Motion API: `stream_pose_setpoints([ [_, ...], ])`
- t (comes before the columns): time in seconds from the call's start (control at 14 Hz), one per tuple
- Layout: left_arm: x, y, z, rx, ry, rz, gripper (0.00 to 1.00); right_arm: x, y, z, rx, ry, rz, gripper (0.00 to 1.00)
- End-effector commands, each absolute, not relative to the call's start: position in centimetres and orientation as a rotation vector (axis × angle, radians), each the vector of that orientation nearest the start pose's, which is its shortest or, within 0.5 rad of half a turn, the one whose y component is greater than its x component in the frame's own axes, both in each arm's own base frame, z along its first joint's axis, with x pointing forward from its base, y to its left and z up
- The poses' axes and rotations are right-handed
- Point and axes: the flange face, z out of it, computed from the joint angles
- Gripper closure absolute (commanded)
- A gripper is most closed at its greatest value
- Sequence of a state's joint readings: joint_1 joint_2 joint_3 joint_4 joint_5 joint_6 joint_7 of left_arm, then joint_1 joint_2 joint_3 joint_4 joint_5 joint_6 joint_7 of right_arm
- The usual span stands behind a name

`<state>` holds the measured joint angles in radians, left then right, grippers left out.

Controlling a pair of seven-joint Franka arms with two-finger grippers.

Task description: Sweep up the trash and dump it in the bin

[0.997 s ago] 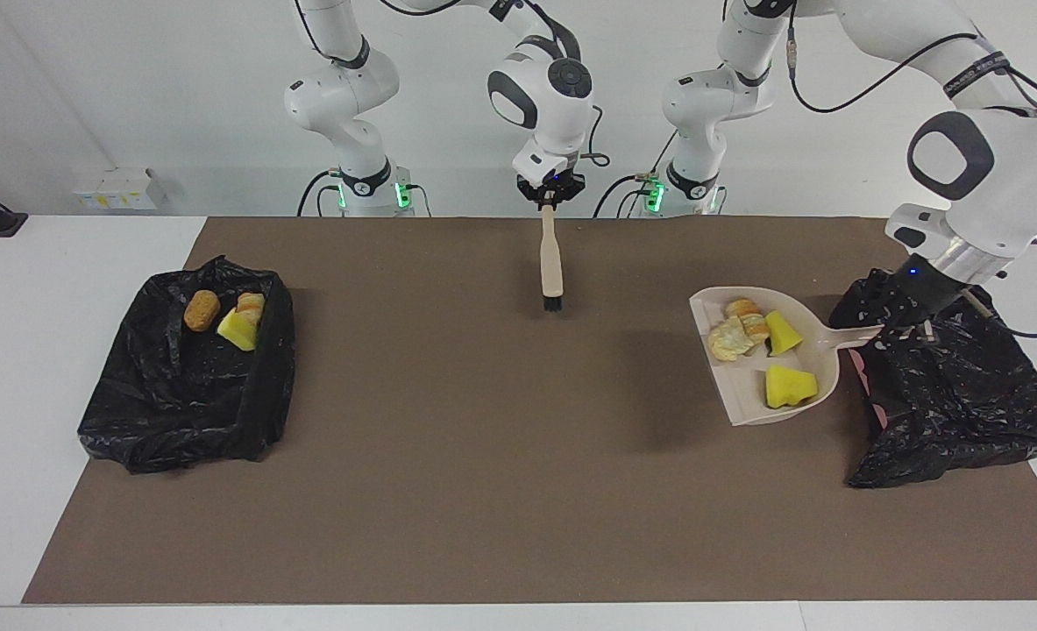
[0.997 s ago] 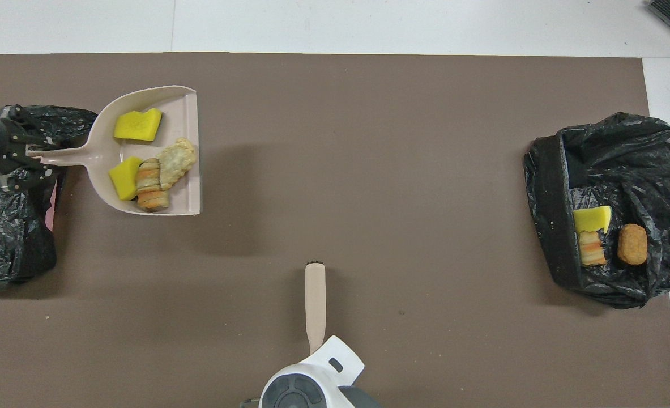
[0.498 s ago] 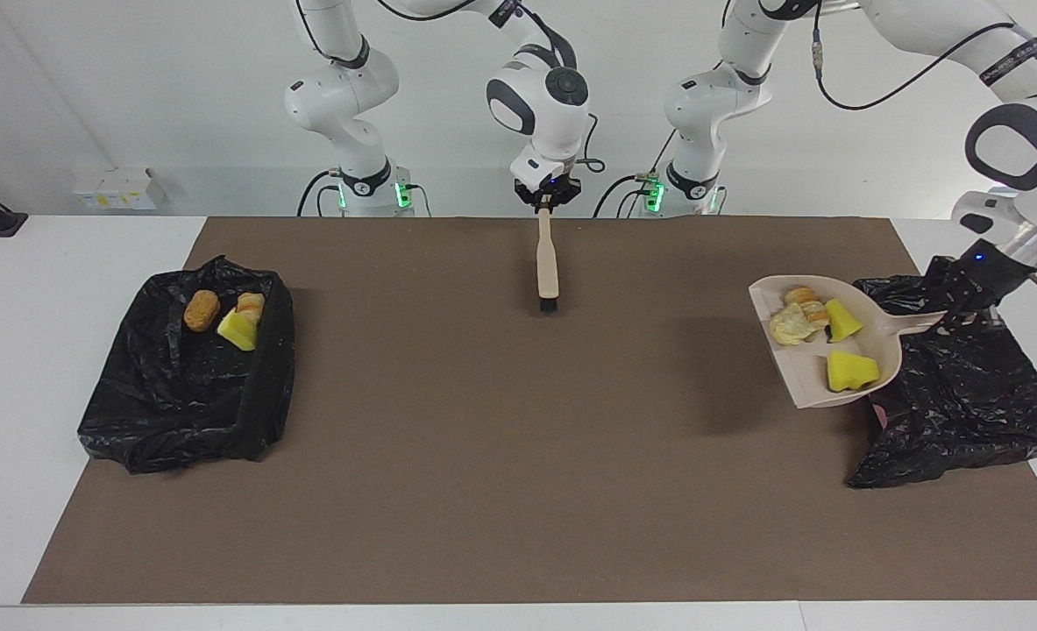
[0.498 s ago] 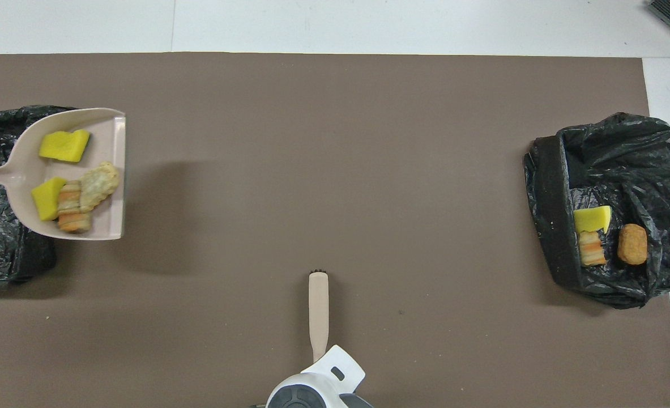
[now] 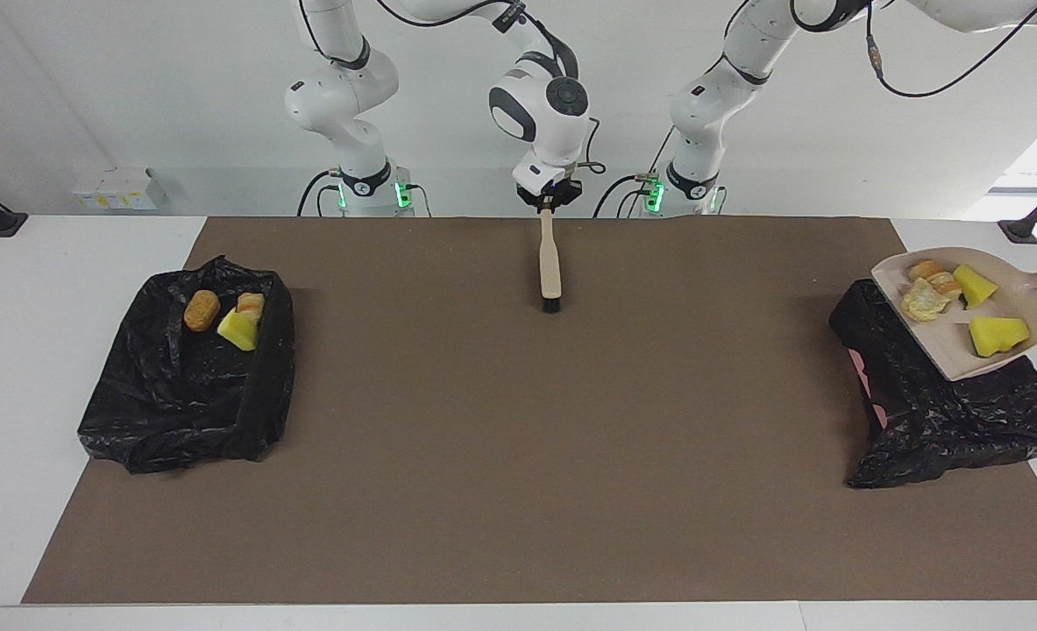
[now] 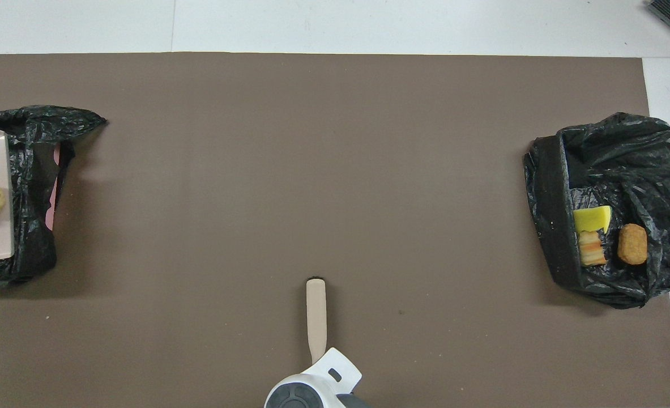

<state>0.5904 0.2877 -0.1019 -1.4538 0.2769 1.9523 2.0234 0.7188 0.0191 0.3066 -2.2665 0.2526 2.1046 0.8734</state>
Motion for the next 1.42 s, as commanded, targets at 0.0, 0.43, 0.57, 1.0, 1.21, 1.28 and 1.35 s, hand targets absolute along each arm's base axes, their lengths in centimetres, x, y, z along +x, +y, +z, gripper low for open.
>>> stream_pose_setpoints([
  [0.0, 58.8, 32.7, 54.3, -1.934, 1.972, 0.337, 1.00, 25.3, 43.4, 33.4, -3.108, -0.020, 0.439, 0.78],
  [0.43, 60.0, 31.7, 55.1, -1.724, 1.885, 0.585, 1.00, 25.6, 43.5, 33.3, -3.103, -0.039, 0.441, 0.65],
  [0.57, 60.6, 29.6, 55.4, -1.662, 1.802, 0.675, 1.00, 25.8, 43.6, 33.4, -3.101, -0.034, 0.438, 0.54],
  [1.0, 58.0, 25.3, 55.9, -1.520, 1.636, 0.847, 1.00, 27.7, 44.2, 34.3, -3.087, -0.012, 0.406, 0.36],
  [1.21, 57.9, 23.5, 57.7, -1.481, 1.627, 0.836, 1.00, 32.2, 42.3, 36.5, -3.054, 0.076, 0.300, 0.14],
  [1.28, 58.0, 22.5, 57.9, -1.487, 1.626, 0.841, 1.00, 33.6, 41.5, 37.5, -3.040, 0.120, 0.277, 0.08],
  [1.35, 58.2, 21.3, 57.7, -1.499, 1.636, 0.842, 1.00, 34.6, 40.5, 38.2, -3.030, 0.160, 0.254, 0.03],
])
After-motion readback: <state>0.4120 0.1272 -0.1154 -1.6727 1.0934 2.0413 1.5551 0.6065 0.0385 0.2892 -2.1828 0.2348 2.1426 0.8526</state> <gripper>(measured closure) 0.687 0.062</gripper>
